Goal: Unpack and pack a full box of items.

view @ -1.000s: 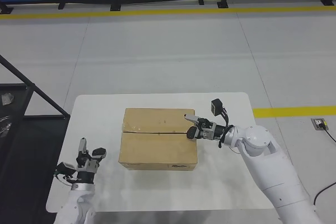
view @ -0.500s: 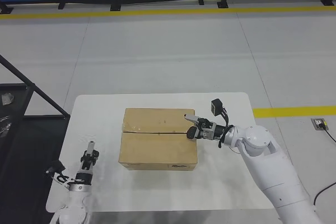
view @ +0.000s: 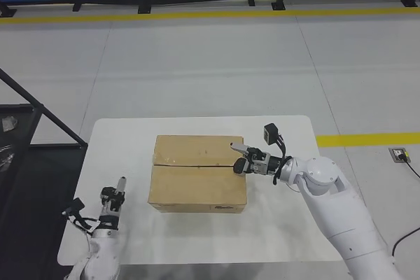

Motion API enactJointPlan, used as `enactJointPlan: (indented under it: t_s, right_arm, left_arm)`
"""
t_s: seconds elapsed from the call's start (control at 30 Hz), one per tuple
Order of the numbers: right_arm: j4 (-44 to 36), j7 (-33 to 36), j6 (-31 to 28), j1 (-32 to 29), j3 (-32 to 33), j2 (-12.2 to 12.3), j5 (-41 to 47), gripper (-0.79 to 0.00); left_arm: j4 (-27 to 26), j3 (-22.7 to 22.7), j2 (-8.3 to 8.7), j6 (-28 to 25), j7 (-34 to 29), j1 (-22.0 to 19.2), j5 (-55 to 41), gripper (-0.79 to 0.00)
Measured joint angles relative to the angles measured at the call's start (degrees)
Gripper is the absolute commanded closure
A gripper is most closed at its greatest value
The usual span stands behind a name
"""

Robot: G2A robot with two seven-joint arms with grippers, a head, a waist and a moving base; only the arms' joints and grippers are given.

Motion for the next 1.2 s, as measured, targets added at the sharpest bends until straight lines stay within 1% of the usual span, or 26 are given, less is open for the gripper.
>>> enactJointPlan:
  t_s: [0.17, 0.2, 0.33, 0.37, 0.43, 0.5, 0.7, 0.77, 0.83, 0.9, 0.93, 1.03, 1.2]
  right_arm:
    - [0.00, 0.00, 0.00, 0.00, 0.00, 0.00, 0.00, -0.785]
    - [0.00, 0.00, 0.00, 0.00, 0.00, 0.00, 0.00, -0.785]
    - [0.00, 0.00, 0.00, 0.00, 0.00, 0.00, 0.00, -0.785]
    - [0.00, 0.00, 0.00, 0.00, 0.00, 0.00, 0.00, -0.785]
    - [0.00, 0.00, 0.00, 0.00, 0.00, 0.00, 0.00, -0.785]
    - [0.00, 0.00, 0.00, 0.00, 0.00, 0.00, 0.00, -0.785]
    - [0.00, 0.00, 0.00, 0.00, 0.00, 0.00, 0.00, -0.785]
    - [0.00, 0.00, 0.00, 0.00, 0.00, 0.00, 0.00, -0.785]
    - [0.00, 0.00, 0.00, 0.00, 0.00, 0.00, 0.00, -0.785]
    - [0.00, 0.00, 0.00, 0.00, 0.00, 0.00, 0.00, -0.785]
    - [0.00, 0.00, 0.00, 0.00, 0.00, 0.00, 0.00, -0.785]
    - [0.00, 0.00, 0.00, 0.00, 0.00, 0.00, 0.00, -0.785]
    - [0.00, 0.00, 0.00, 0.00, 0.00, 0.00, 0.00, -0.785]
  left_arm:
    - [6.03, 1.49, 0.34, 3.62, 1.38, -3.77, 16.82, -0.785]
    - [7.14, 1.96, 0.41, 3.38, 1.31, -4.44, 19.59, -0.785]
    - [11.79, 3.17, 1.35, -3.09, -0.89, -6.73, 32.08, -0.785]
    - [12.58, 3.16, 1.53, -3.13, -0.84, -7.21, 34.87, -0.785]
    - [13.46, 3.75, 1.48, -0.18, 0.21, -7.68, 40.03, -0.785]
    - [13.38, 4.10, 1.34, 0.70, 0.34, -7.57, 40.47, -0.785]
    - [13.26, 3.96, 1.31, 0.54, 0.29, -7.54, 38.69, -0.785]
    - [13.21, 4.01, 1.05, 3.84, 0.27, -7.74, 38.80, -0.785]
    - [14.25, 5.14, 0.79, 8.96, -0.63, -8.82, 41.98, -0.785]
    - [16.10, 6.05, 0.65, 11.17, -1.29, -10.19, 44.76, -0.785]
    - [17.41, 6.57, 0.56, 11.39, -1.20, -11.03, 46.00, -0.785]
    - [20.26, 7.40, 0.50, 9.31, -0.33, -12.60, 48.00, -0.785]
    - [22.77, 8.10, 0.52, 7.31, 1.78, -14.02, 50.65, -0.785]
